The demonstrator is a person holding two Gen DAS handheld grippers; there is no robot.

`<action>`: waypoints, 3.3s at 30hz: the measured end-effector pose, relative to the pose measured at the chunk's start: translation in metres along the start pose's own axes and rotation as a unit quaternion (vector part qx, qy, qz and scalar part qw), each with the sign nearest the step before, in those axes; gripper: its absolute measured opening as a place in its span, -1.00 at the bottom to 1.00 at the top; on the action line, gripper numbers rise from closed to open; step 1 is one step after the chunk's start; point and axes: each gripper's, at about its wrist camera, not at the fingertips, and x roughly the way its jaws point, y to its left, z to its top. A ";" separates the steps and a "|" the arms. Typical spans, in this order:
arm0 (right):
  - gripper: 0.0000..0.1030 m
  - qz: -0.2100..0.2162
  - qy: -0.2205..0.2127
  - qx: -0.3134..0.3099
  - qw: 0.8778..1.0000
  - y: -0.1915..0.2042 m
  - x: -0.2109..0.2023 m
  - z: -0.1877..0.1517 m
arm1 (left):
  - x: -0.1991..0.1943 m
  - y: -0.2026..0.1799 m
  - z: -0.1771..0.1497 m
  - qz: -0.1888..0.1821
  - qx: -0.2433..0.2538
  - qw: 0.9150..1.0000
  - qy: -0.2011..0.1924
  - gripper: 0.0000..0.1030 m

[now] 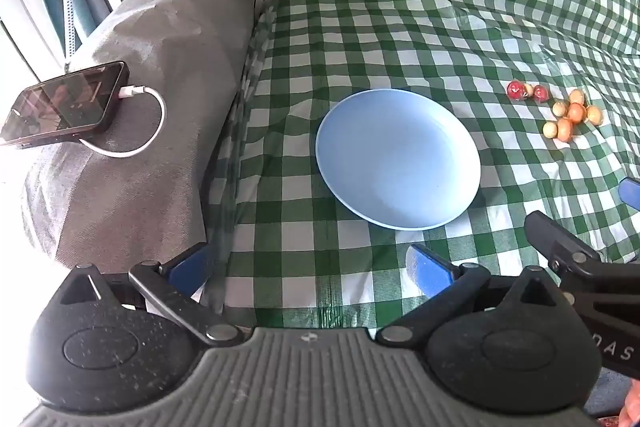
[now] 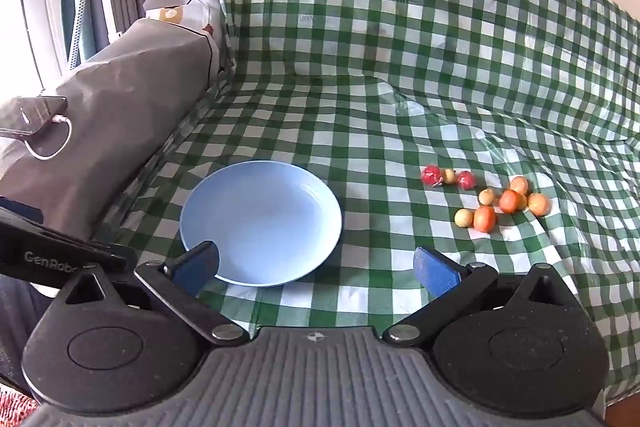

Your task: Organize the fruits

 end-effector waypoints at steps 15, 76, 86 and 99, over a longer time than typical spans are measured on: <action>0.99 -0.014 0.006 -0.007 1.000 0.006 -0.007 0.002 | 0.001 0.000 -0.007 0.006 0.003 1.000 -0.002 0.99; 0.99 0.011 0.001 0.058 0.998 -0.009 0.000 -0.011 | 0.005 -0.016 -0.004 0.020 0.028 0.999 0.015 0.99; 0.99 -0.025 -0.007 0.125 0.992 -0.062 0.023 -0.025 | 0.020 -0.056 0.007 0.030 0.075 0.996 0.041 0.99; 0.99 -0.193 -0.018 0.174 0.965 -0.202 0.100 -0.046 | 0.074 -0.158 0.061 -0.035 0.145 0.987 0.060 0.99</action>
